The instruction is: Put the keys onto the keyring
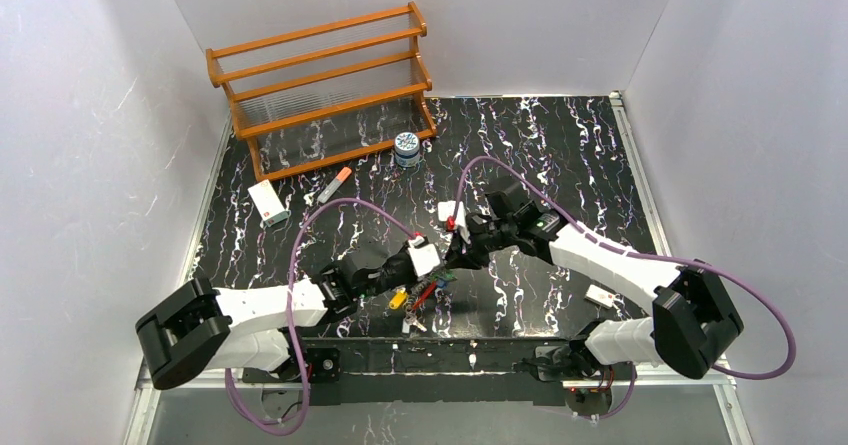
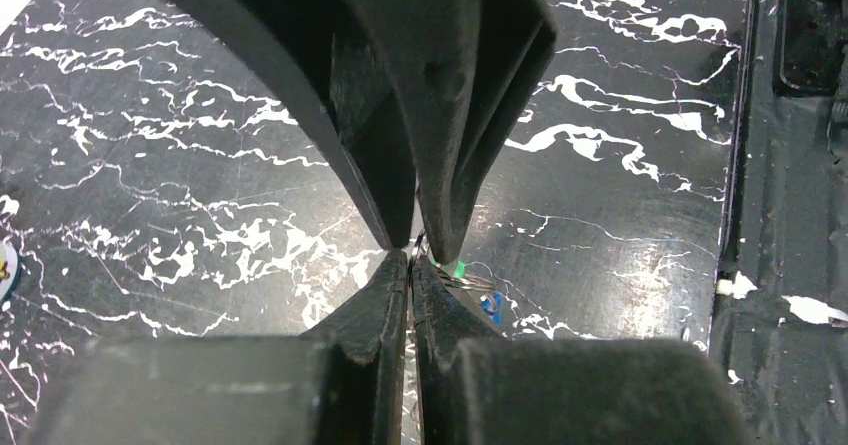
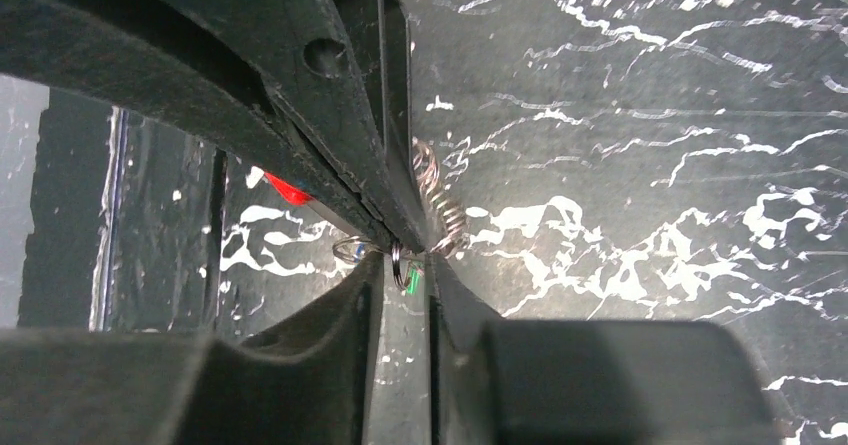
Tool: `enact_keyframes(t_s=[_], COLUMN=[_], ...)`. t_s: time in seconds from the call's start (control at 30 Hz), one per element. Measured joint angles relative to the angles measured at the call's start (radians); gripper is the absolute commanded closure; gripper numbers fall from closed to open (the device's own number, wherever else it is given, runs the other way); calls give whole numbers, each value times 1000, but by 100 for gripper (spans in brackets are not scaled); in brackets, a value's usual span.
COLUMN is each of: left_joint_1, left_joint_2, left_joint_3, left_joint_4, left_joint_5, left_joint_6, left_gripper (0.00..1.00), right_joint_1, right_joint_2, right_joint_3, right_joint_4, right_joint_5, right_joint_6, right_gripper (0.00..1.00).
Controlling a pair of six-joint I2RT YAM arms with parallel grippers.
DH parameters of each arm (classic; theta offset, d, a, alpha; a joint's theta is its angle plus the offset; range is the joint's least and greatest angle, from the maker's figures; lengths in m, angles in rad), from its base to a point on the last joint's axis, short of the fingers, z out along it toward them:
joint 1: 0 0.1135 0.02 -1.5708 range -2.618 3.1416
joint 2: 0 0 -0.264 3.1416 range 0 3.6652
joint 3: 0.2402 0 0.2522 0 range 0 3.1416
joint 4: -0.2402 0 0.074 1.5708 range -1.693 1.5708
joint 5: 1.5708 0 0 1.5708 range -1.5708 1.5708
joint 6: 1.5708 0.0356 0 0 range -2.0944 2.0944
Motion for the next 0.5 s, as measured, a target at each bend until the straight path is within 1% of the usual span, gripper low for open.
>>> enact_keyframes(t_s=[0.1, 0.13, 0.27, 0.4, 0.5], left_joint_1=[0, 0, 0, 0, 0], left_joint_2=[-21, -26, -37, -39, -39], left_joint_3=[-32, -47, -127, -210, -265], left_joint_4=[43, 60, 162, 306, 433], left_joint_5=[-35, -47, -105, -159, -187], left_joint_6=[-50, -68, -155, -243, -292], left_gripper=[100, 100, 100, 100, 100], right_joint_1=[-13, -21, -65, -111, -134], right_joint_2=[-35, -53, -106, -133, -162], right_joint_3=[-39, -57, -136, -221, -299], right_joint_4=[82, 113, 238, 382, 516], right_joint_5=[-16, -26, -73, -143, -187], right_joint_6=[53, 73, 170, 283, 380], right_gripper=[56, 54, 51, 45, 45])
